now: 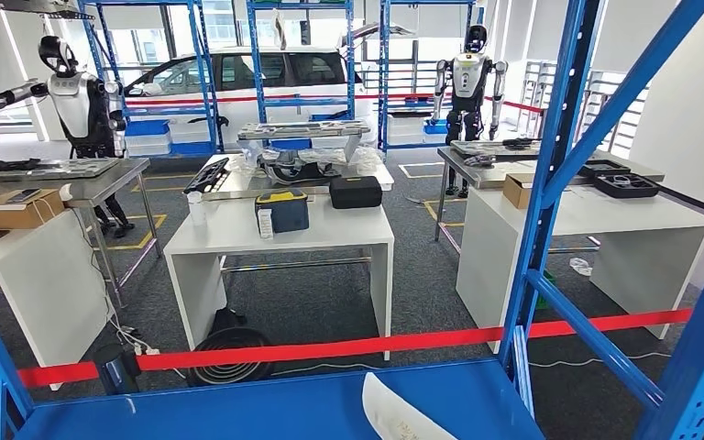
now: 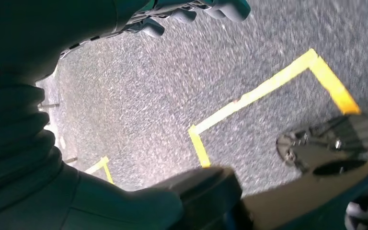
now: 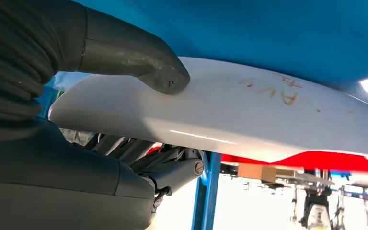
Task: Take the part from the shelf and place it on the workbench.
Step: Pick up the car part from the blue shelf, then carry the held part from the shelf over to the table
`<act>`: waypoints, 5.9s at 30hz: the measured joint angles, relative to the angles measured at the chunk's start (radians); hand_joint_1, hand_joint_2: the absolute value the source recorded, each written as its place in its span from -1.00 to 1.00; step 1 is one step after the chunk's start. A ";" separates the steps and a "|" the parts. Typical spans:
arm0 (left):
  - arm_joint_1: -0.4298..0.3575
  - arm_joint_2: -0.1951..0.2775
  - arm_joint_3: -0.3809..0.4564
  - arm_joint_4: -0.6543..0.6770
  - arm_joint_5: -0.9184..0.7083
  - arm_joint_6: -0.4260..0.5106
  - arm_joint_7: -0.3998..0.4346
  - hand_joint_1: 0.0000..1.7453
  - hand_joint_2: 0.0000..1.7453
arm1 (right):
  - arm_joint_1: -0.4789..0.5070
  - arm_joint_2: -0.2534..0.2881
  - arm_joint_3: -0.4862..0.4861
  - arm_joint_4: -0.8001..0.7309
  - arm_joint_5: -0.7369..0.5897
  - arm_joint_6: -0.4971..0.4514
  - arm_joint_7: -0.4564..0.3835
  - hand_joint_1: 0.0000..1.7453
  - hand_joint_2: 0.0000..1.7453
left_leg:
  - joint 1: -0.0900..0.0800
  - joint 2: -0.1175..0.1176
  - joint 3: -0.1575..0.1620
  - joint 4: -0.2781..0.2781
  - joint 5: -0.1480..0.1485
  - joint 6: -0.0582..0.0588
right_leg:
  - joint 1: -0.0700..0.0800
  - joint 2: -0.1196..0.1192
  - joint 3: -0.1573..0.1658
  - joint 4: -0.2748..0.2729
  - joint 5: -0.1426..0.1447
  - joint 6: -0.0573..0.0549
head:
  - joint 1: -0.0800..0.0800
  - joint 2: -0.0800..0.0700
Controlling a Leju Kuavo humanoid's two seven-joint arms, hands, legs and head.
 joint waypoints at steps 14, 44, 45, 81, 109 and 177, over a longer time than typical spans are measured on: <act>0.017 -0.001 0.013 0.000 -0.026 0.013 0.000 -1.00 1.00 | 0.061 0.007 -0.035 -0.369 -0.368 -0.512 -0.554 1.00 1.00 | 0.000 0.000 0.000 0.000 -0.001 0.000 | 0.000 0.001 0.000 0.000 -0.001 0.001 | 0.000 0.000; 0.018 0.005 0.032 0.000 -0.058 -0.014 -0.003 -1.00 1.00 | -0.142 -0.015 0.100 -0.377 -0.606 -0.352 -0.605 1.00 1.00 | 0.011 0.005 -0.049 0.024 0.033 0.006 | -0.013 0.004 0.046 0.030 -0.056 0.027 | 0.002 0.000; 0.021 0.006 0.034 0.000 -0.057 0.000 0.001 -1.00 1.00 | -0.152 -0.016 0.108 -0.374 -0.617 -0.335 -0.610 1.00 1.00 | 0.010 0.004 -0.052 0.025 0.037 -0.001 | -0.010 0.007 0.045 0.025 -0.057 0.018 | 0.002 0.000; 0.031 0.027 0.168 -0.002 0.031 0.108 -0.065 -1.00 1.00 | -0.212 0.090 0.147 -0.425 -0.435 -0.248 -0.487 1.00 1.00 | 0.015 0.008 -0.124 0.110 -0.018 -0.036 | -0.006 -0.004 0.048 -0.001 -0.041 -0.025 | 0.002 -0.002; 0.015 -0.001 0.170 -0.009 -0.025 0.072 -0.009 -1.00 1.00 | -0.135 0.011 0.005 -0.391 -0.452 -0.287 -0.477 1.00 1.00 | 0.012 0.016 -0.107 0.022 0.099 -0.013 | 0.007 -0.007 0.097 -0.017 -0.068 -0.004 | 0.004 -0.002; 0.009 0.023 0.163 -0.005 -0.089 0.044 0.005 -1.00 1.00 | 0.040 -0.054 -0.090 -0.452 -0.491 -0.339 -0.502 1.00 1.00 | 0.016 0.013 -0.141 0.303 -0.089 -0.033 | -0.001 -0.013 0.015 -0.023 0.004 -0.012 | 0.004 -0.002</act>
